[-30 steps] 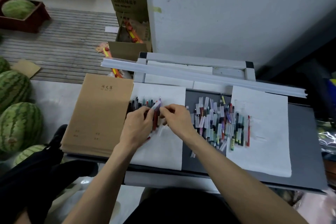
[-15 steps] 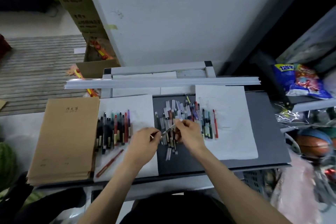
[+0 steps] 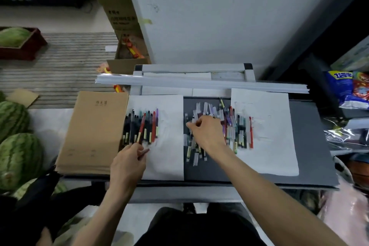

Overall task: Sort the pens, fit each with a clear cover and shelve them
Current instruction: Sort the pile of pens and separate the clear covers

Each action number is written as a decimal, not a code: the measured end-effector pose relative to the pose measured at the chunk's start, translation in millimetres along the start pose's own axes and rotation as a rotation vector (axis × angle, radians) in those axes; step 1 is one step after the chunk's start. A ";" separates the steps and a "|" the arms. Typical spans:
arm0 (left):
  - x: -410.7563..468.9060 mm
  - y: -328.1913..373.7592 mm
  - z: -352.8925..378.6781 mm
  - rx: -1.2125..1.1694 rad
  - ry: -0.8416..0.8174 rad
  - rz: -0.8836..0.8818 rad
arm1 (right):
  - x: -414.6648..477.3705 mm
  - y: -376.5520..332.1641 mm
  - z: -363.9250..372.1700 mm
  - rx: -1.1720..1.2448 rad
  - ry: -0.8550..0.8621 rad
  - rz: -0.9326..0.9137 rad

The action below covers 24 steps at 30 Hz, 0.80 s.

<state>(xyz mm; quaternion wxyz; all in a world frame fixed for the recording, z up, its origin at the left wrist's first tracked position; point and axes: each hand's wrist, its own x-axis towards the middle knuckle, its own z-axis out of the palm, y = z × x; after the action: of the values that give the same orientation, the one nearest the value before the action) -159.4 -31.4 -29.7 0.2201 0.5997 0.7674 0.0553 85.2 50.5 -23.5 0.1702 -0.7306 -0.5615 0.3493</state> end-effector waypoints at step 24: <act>83.3 43.2 -27.0 -0.180 0.076 -0.153 | 16.5 -18.3 27.9 -0.172 -0.064 -0.039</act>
<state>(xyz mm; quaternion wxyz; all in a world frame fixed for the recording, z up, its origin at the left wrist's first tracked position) -146.9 64.1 -13.0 0.2477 0.5148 0.8104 0.1298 54.9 67.7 -36.5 0.0954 -0.7199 -0.6087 0.3195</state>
